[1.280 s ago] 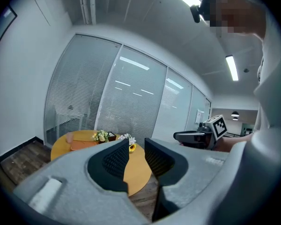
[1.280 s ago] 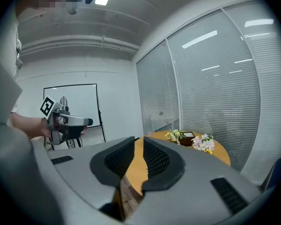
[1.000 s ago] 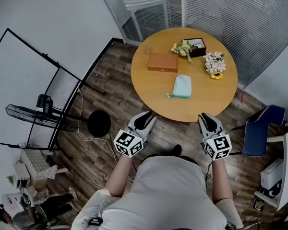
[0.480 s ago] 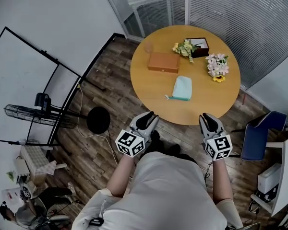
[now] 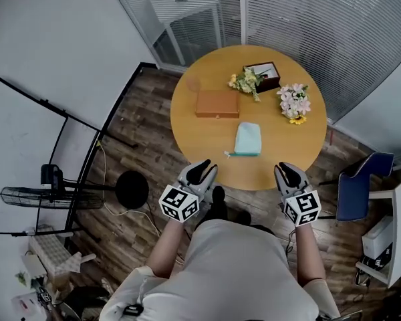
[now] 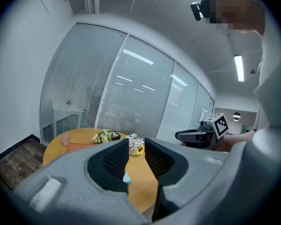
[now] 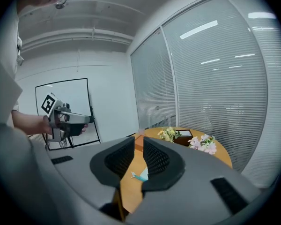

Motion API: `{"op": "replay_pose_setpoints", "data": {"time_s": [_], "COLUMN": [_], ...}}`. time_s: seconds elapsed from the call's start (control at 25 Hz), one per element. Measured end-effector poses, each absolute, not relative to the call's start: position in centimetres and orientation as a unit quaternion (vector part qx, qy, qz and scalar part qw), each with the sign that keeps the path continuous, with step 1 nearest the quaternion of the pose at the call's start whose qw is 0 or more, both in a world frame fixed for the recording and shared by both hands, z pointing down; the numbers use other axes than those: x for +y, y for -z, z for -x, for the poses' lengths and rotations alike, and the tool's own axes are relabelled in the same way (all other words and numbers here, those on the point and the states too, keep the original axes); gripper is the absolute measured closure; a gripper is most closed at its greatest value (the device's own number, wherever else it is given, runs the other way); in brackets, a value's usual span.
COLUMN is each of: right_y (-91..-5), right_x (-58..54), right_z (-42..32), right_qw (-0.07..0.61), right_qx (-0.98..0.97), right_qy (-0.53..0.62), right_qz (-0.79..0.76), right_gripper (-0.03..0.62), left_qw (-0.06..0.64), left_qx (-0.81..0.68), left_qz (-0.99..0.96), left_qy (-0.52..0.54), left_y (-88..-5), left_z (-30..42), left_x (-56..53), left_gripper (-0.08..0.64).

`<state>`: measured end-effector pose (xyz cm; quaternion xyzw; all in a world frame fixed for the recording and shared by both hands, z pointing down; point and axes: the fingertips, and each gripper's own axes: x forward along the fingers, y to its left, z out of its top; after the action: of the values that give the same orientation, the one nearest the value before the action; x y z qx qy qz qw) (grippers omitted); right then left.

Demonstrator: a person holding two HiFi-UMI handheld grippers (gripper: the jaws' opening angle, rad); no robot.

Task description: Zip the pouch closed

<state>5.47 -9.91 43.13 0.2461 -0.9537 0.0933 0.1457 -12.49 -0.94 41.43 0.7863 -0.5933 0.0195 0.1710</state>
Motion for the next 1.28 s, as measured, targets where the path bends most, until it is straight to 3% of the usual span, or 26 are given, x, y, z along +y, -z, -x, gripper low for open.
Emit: {"op": "replay_pose_setpoints", "data": {"time_s": [0.48, 1.28], "right_y": [-45.4, -54.9], "right_x": [-14.2, -17.6], "right_z": [-0.2, 4.2], "right_qw": [0.183, 0.243], "right_qx": [-0.93, -0.892], "right_qy": [-0.103, -0.165], "right_qz": [-0.303, -0.343], "right_gripper": [0.54, 0.54], "left_qw": [0.193, 0.23], "left_qx": [-0.507, -0.381], "left_qz": [-0.839, -0.886], "left_qy": [-0.047, -0.132], "left_y": [-44.6, -55.1], "left_z": [17.8, 19.1], "left_x": [-7.3, -12.4], "left_gripper": [0.463, 0.463]}}
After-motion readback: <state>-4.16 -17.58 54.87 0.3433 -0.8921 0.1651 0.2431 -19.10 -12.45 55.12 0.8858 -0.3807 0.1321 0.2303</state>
